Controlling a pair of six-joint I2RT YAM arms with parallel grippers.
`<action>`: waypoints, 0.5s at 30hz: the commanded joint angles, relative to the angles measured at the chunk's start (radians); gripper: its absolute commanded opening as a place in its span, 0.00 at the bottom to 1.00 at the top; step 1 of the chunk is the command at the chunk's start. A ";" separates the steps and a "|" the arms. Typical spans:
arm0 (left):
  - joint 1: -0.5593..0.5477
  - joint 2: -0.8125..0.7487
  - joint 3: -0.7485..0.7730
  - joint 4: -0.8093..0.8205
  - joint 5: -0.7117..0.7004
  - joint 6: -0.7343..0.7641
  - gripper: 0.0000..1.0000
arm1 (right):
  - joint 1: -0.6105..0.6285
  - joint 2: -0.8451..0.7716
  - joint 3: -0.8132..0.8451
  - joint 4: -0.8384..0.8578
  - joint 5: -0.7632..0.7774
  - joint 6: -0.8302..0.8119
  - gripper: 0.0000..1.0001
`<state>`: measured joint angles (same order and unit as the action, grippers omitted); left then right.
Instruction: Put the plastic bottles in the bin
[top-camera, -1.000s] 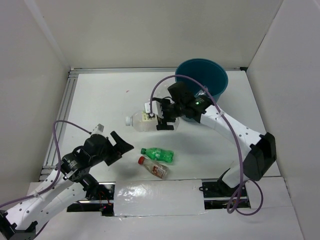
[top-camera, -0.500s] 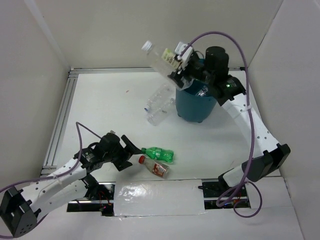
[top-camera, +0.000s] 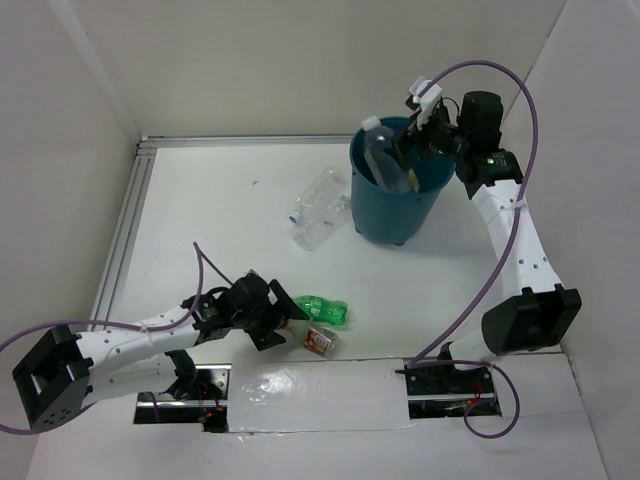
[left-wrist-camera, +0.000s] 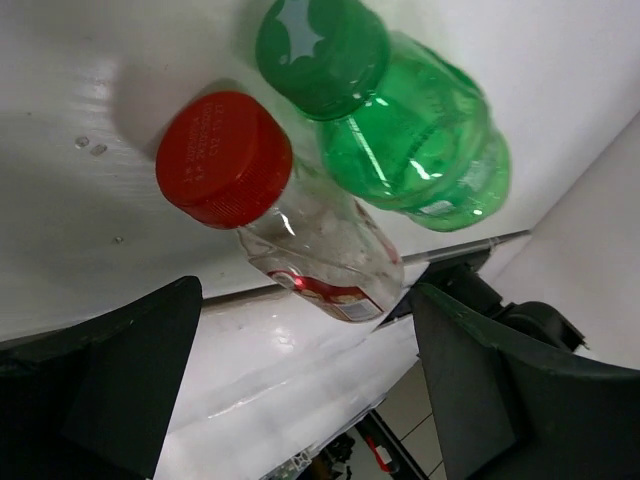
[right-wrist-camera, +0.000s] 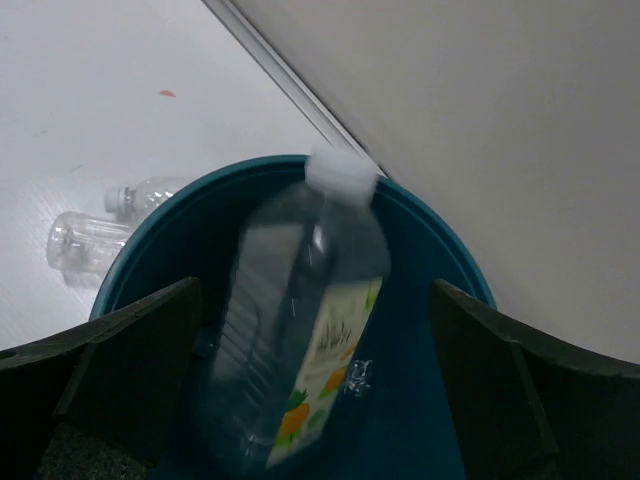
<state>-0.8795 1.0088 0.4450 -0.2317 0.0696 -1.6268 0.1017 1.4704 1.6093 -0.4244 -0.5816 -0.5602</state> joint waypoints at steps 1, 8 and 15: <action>-0.045 0.063 0.009 0.042 -0.045 -0.062 0.99 | -0.023 -0.059 -0.020 -0.011 -0.098 0.060 1.00; -0.118 0.211 0.061 0.035 -0.109 -0.113 0.97 | -0.066 -0.185 -0.123 -0.066 -0.219 0.062 1.00; -0.127 0.375 0.101 0.124 -0.096 -0.094 0.79 | -0.066 -0.308 -0.210 -0.282 -0.443 -0.121 1.00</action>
<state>-1.0004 1.3239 0.5285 -0.0940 0.0017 -1.7393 0.0383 1.2125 1.4181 -0.5777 -0.8700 -0.5797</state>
